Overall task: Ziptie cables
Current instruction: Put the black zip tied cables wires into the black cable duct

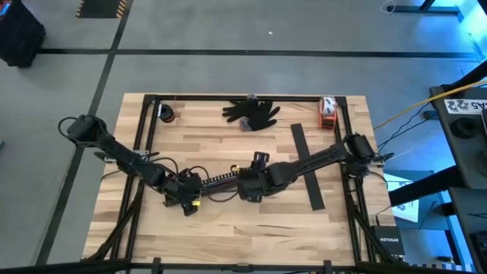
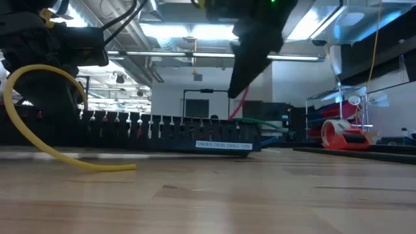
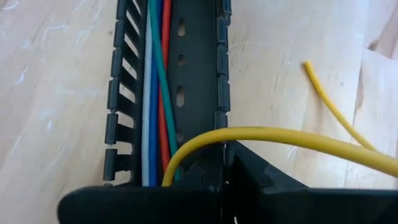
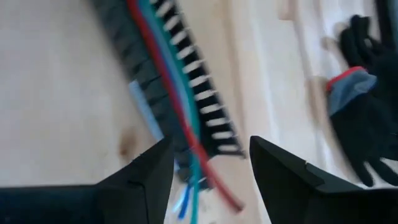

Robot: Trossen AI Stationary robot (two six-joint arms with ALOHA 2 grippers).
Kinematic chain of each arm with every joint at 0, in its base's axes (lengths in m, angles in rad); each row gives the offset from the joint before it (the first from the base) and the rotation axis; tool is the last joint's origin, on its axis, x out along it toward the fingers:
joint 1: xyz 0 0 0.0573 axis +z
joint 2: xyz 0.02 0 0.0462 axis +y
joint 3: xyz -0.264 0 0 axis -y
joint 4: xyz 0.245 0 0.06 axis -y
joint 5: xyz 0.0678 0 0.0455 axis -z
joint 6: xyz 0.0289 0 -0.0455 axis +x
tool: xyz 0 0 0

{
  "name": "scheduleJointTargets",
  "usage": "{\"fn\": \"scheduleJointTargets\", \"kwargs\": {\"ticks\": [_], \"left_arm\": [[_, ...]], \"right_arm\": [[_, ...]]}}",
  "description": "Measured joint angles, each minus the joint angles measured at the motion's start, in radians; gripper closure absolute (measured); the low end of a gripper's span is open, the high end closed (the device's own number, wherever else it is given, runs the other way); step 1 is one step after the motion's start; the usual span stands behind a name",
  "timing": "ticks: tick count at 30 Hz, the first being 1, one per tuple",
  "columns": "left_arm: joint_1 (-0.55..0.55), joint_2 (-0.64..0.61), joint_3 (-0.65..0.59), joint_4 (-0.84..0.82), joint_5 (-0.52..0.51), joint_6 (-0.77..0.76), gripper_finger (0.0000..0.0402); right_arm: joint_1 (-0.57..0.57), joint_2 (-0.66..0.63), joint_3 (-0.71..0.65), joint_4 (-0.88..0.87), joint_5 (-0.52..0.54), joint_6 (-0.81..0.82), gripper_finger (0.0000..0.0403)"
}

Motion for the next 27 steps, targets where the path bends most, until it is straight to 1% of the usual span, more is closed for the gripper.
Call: {"fn": "scheduleJointTargets", "kwargs": {"ticks": [2, 4, 8, 11, 13, 16, 21, 23, 25, 27], "left_arm": [[0.000, 0.000, 0.000, 0.001, 0.000, 0.000, 0.0394], [0.000, 0.000, 0.000, 0.001, 0.000, 0.004, 0.0394], [0.000, 0.000, 0.000, 0.000, 0.000, 0.005, 0.0394], [0.000, 0.000, 0.000, 0.001, 0.000, 0.010, 0.0394], [0.000, 0.000, 0.000, 0.002, 0.000, 0.019, 0.0394], [0.000, 0.000, 0.000, 0.002, 0.000, 0.020, 0.0394], [-0.004, 0.000, 0.000, 0.002, 0.000, 0.019, 0.0394], [-0.008, 0.000, 0.000, 0.002, 0.000, 0.019, 0.0394], [-0.014, 0.000, 0.000, 0.003, 0.000, 0.018, 0.0394], [-0.018, 0.000, 0.000, 0.003, 0.000, 0.015, 0.0394]], "right_arm": [[0.020, -0.002, 0.000, -0.032, 0.005, 0.006, 0.0201], [0.034, -0.002, -0.012, -0.061, 0.034, 0.027, 0.0201], [0.029, 0.004, -0.087, -0.067, 0.040, 0.082, 0.0201], [0.013, 0.005, -0.105, -0.063, 0.044, 0.102, 0.0201], [0.004, 0.005, -0.105, -0.050, 0.048, 0.101, 0.0201], [-0.014, 0.005, -0.105, -0.018, 0.064, 0.058, 0.0201], [-0.056, 0.001, -0.105, -0.071, 0.212, 0.041, 0.0201], [-0.074, -0.005, -0.105, -0.093, 0.239, 0.041, 0.0201], [-0.090, -0.007, -0.105, -0.094, 0.211, 0.038, 0.0201], [-0.098, -0.006, -0.106, -0.083, 0.131, 0.019, 0.0201]]}}
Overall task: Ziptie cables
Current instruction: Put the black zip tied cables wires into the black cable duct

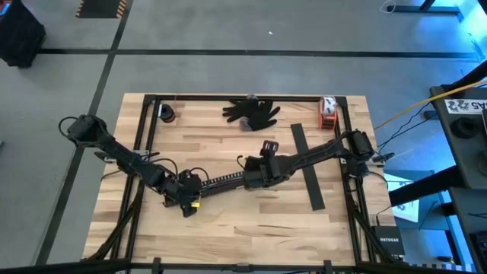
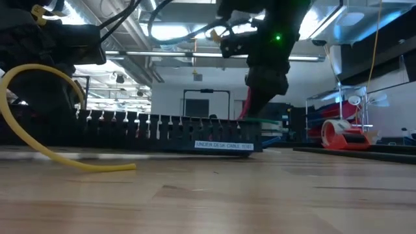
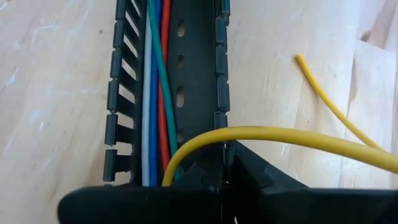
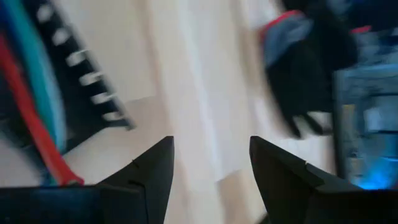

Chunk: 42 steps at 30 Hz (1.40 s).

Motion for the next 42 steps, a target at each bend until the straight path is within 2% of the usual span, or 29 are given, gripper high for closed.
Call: {"fn": "scheduleJointTargets", "kwargs": {"ticks": [3, 7, 11, 14, 18, 20, 25, 28, 32, 35, 38, 42], "left_arm": [[-0.004, 0.000, 0.000, 0.000, 0.000, -0.019, 0.0394], [-0.005, 0.000, 0.000, -0.001, 0.000, -0.031, 0.0394], [-0.005, 0.000, 0.000, -0.002, -0.006, -0.032, 0.0394], [-0.005, 0.000, 0.000, -0.002, -0.008, -0.030, 0.0394], [-0.009, 0.000, 0.000, -0.002, -0.008, -0.022, 0.0394], [-0.009, 0.000, 0.000, -0.001, -0.009, -0.022, 0.0394], [-0.009, 0.000, 0.000, 0.000, -0.009, -0.036, 0.0394], [-0.009, 0.000, 0.000, 0.000, -0.009, -0.040, 0.0394], [-0.009, 0.001, 0.000, 0.000, -0.009, -0.041, 0.0394], [-0.009, 0.000, 0.000, 0.000, -0.009, -0.045, 0.0394], [-0.009, 0.001, 0.000, 0.000, -0.009, -0.041, 0.0394], [-0.009, 0.000, 0.000, 0.000, -0.009, -0.040, 0.0394]], "right_arm": [[0.008, -0.004, 0.008, -0.016, -0.063, -0.012, 0.0201], [0.052, -0.058, 0.030, -0.063, -0.071, 0.020, 0.0201], [0.088, -0.106, 0.032, 0.058, -0.095, 0.025, 0.0201], [0.091, -0.102, 0.027, 0.123, -0.099, 0.003, 0.0201], [0.079, -0.075, -0.030, 0.195, -0.156, 0.011, 0.0201], [0.073, -0.072, -0.055, 0.213, -0.139, 0.034, 0.0201], [0.040, -0.074, -0.080, 0.052, -0.039, 0.115, 0.0201], [0.024, -0.084, -0.080, -0.010, -0.045, 0.134, 0.0201], [0.040, -0.129, -0.065, 0.000, -0.089, 0.135, 0.0201], [0.067, -0.153, -0.040, 0.057, -0.094, 0.134, 0.0201], [0.091, -0.159, -0.029, 0.225, -0.108, 0.107, 0.0201], [0.117, -0.139, -0.027, 0.563, -0.258, 0.021, 0.0201]]}}
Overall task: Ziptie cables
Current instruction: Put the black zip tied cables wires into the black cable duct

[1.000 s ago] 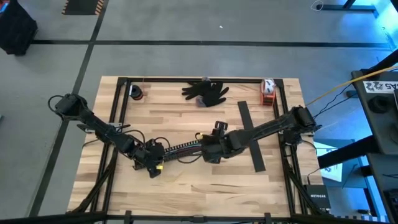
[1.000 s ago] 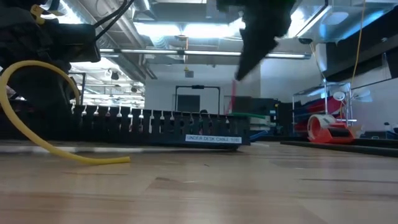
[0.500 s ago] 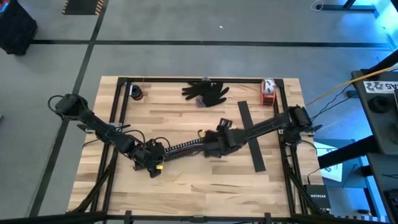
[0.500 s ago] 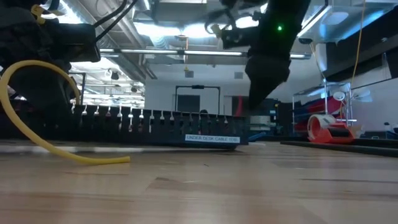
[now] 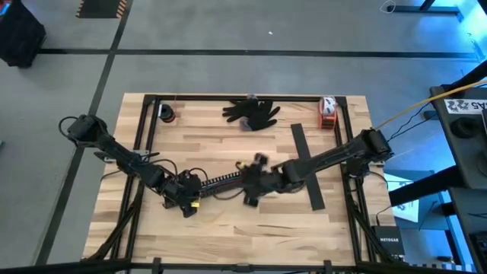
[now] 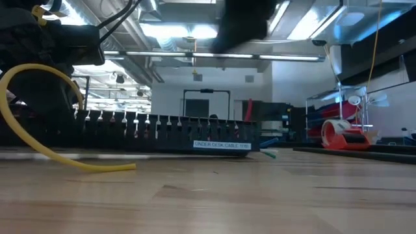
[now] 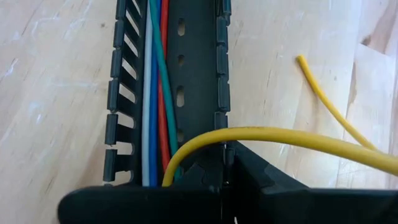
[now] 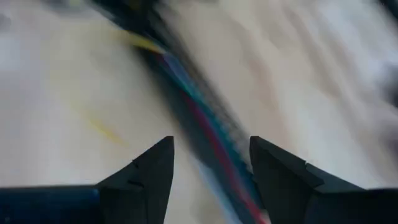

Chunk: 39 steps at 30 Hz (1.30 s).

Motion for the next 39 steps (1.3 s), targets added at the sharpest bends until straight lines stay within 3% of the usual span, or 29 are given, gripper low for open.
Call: {"fn": "scheduleJointTargets", "kwargs": {"ticks": [3, 8, 21, 28, 35, 39], "left_arm": [[0.001, 0.000, 0.000, 0.001, -0.001, -0.011, 0.0394], [0.017, 0.000, 0.000, 0.029, -0.021, -0.098, 0.0394], [0.073, 0.000, 0.000, 0.084, -0.057, -0.159, 0.0394], [0.095, 0.000, 0.000, 0.098, -0.061, -0.166, 0.0394], [0.102, 0.000, 0.000, 0.128, -0.061, -0.166, 0.0394], [0.099, 0.000, 0.000, 0.127, -0.060, -0.159, 0.0394]], "right_arm": [[0.015, 0.050, 0.001, 0.189, -0.102, -0.019, 0.0201], [0.006, 0.115, -0.001, 0.226, -0.175, 0.072, 0.0201], [-0.031, 0.308, -0.001, 0.602, -0.238, 0.276, 0.0201], [-0.026, 0.366, -0.001, 0.787, -0.311, 0.302, 0.0201], [-0.028, 0.386, -0.001, 0.789, -0.164, 0.301, 0.0206], [-0.028, 0.386, -0.001, 0.775, -0.139, 0.267, 0.0270]]}}
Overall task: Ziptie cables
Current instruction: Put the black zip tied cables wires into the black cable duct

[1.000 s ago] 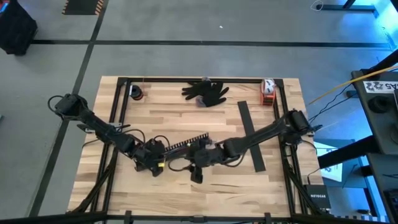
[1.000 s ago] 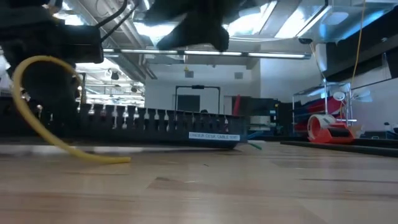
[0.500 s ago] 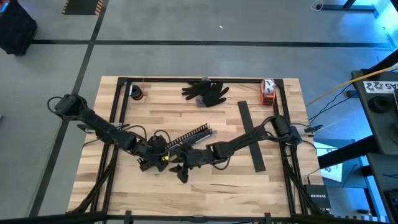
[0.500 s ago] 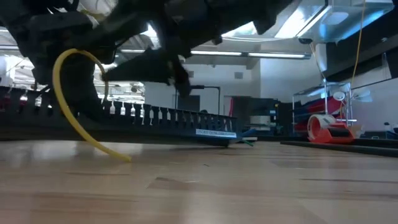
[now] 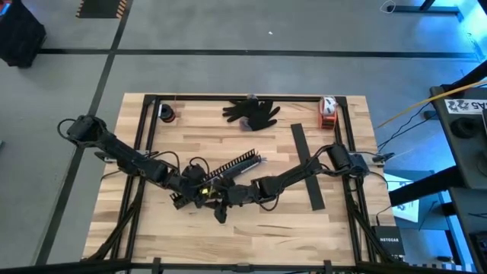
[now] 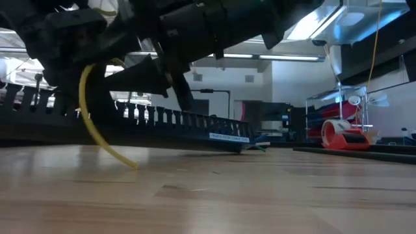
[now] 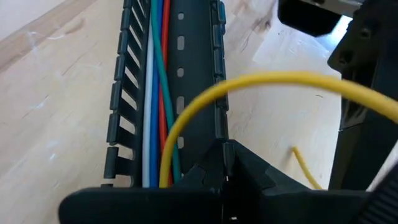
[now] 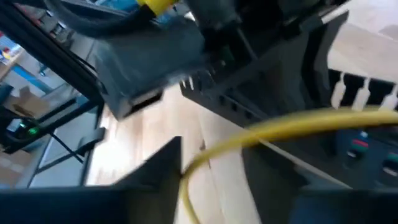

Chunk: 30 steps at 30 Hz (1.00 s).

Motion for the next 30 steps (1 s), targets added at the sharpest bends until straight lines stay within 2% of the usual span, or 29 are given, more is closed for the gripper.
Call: {"fn": "scheduleJointTargets", "kwargs": {"ticks": [3, 5, 9, 14, 18, 25, 30], "left_arm": [[-0.005, 0.000, 0.000, -0.003, 0.000, 0.004, 0.0394], [-0.011, -0.001, 0.000, -0.006, 0.000, 0.020, 0.0394], [-0.038, -0.002, 0.000, -0.020, 0.016, 0.068, 0.0394], [-0.088, -0.002, 0.000, -0.110, 0.055, 0.117, 0.0394], [-0.119, -0.002, 0.000, -0.171, 0.055, 0.134, 0.0394], [-0.128, -0.002, 0.000, -0.167, 0.050, 0.154, 0.0394], [-0.128, -0.002, 0.000, -0.152, 0.050, 0.153, 0.0394]], "right_arm": [[0.000, 0.000, 0.000, -0.079, 0.034, -0.034, 0.0358], [0.001, -0.005, 0.000, -0.153, 0.071, -0.062, 0.0388], [0.000, -0.056, 0.000, -0.325, 0.092, -0.116, 0.0380], [-0.010, -0.160, 0.000, -0.649, 0.073, -0.266, 0.0397], [-0.028, -0.229, 0.000, -0.873, 0.066, -0.354, 0.0391], [-0.042, -0.249, 0.001, -1.000, -0.030, -0.416, 0.0387], [-0.049, -0.249, 0.053, -1.145, -0.017, -0.417, 0.0387]]}}
